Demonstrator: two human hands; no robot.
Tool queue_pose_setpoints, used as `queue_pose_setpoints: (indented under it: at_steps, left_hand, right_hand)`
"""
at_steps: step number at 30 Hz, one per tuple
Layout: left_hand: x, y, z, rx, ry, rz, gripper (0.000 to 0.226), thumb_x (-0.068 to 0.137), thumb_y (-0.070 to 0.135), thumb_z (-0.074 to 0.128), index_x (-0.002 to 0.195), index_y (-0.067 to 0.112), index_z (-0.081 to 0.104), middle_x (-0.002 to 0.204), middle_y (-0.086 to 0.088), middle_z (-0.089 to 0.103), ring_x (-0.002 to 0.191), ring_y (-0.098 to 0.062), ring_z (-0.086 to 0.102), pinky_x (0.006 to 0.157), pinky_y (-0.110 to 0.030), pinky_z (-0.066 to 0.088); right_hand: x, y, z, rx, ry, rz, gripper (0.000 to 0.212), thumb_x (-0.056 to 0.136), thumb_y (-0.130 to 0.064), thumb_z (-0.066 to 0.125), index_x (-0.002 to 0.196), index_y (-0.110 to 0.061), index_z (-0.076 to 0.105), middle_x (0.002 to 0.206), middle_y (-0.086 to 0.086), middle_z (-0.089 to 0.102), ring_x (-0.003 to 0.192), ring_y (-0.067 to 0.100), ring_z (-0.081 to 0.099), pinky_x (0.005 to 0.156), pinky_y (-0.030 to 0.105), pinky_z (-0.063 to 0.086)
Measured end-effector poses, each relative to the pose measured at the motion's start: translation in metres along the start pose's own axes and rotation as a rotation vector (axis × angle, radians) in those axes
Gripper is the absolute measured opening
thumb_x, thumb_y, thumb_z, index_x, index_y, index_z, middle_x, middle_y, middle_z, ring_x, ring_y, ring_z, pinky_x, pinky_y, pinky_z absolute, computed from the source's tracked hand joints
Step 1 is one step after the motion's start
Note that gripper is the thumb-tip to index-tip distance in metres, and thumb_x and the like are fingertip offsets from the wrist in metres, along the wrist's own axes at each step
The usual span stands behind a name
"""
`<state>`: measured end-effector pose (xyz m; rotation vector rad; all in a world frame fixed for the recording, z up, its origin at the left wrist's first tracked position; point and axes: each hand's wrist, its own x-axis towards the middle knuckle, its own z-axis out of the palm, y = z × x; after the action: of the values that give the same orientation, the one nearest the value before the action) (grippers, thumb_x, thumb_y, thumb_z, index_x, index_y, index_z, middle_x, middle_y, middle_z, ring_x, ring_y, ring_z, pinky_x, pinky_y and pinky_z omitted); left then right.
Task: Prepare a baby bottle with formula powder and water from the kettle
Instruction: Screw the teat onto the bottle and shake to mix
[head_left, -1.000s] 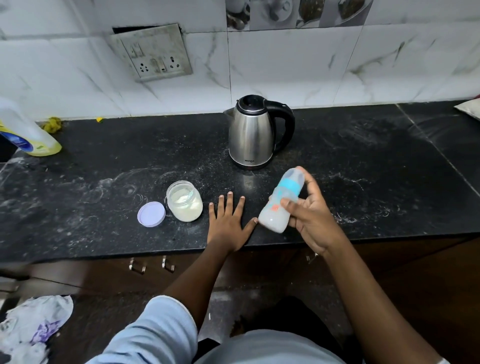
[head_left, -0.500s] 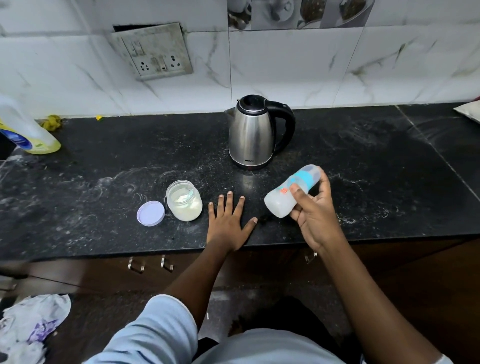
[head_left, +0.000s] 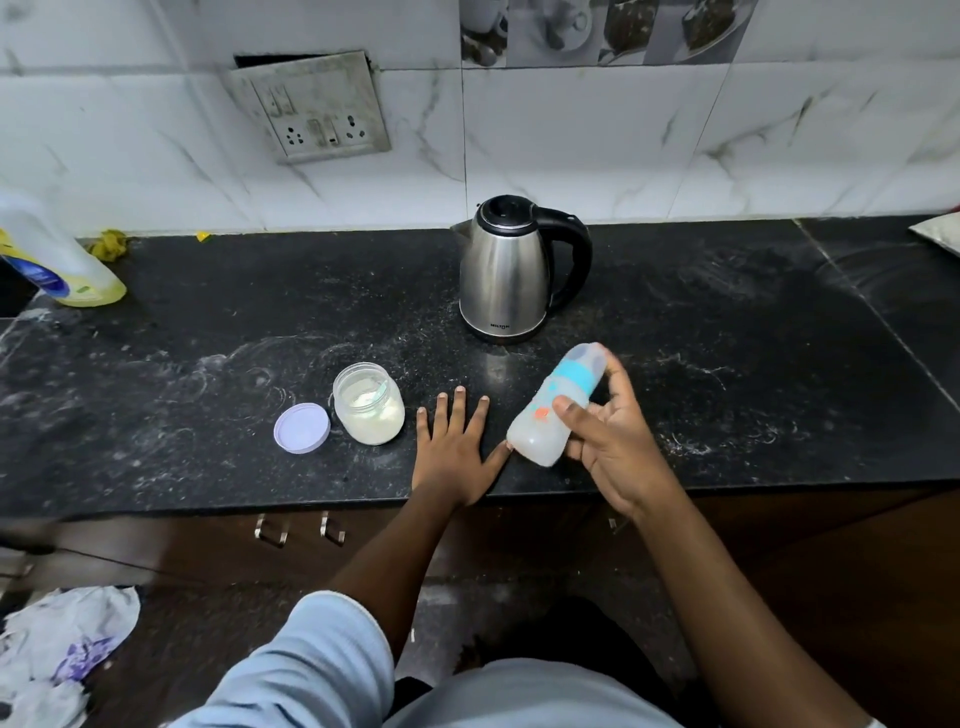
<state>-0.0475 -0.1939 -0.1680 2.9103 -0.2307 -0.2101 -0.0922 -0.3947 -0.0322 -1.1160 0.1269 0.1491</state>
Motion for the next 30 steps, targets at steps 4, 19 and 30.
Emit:
queue_pose_setpoints:
  at_steps: [4,19,30]
  left_hand:
    - [0.0,-0.001,0.001,-0.02,0.008,-0.01,0.088,0.099,0.08,0.017,0.172,0.033,0.005,0.181,-0.008,-0.006,0.166,-0.031,-0.012,0.131,-0.059,-0.011]
    - [-0.002,0.002,-0.001,-0.025,0.009,-0.007,0.086,0.101,0.079,0.02,0.172,0.032,0.006,0.181,-0.008,-0.005,0.166,-0.032,-0.012,0.131,-0.058,-0.012]
    - [-0.002,0.001,-0.001,-0.013,0.017,-0.007,0.087,0.099,0.079,0.017,0.172,0.032,0.007,0.181,-0.009,-0.003,0.167,-0.032,-0.01,0.131,-0.059,-0.011]
  right_hand:
    - [0.004,-0.007,-0.003,0.066,0.068,-0.055,0.082,0.086,-0.01,0.077,0.155,-0.035,0.038,0.123,0.006,0.076,0.118,0.028,0.071,0.086,0.048,0.062]
    - [0.008,-0.008,0.0,0.22,0.167,-0.146,0.068,0.094,-0.001,0.071,0.148,-0.029,0.04,0.115,0.002,0.078,0.119,0.026,0.071,0.089,0.05,0.061]
    - [0.006,-0.007,0.001,0.274,0.144,-0.112,0.067,0.088,-0.004,0.075,0.141,-0.03,0.044,0.126,0.011,0.069,0.117,0.028,0.071,0.085,0.05,0.062]
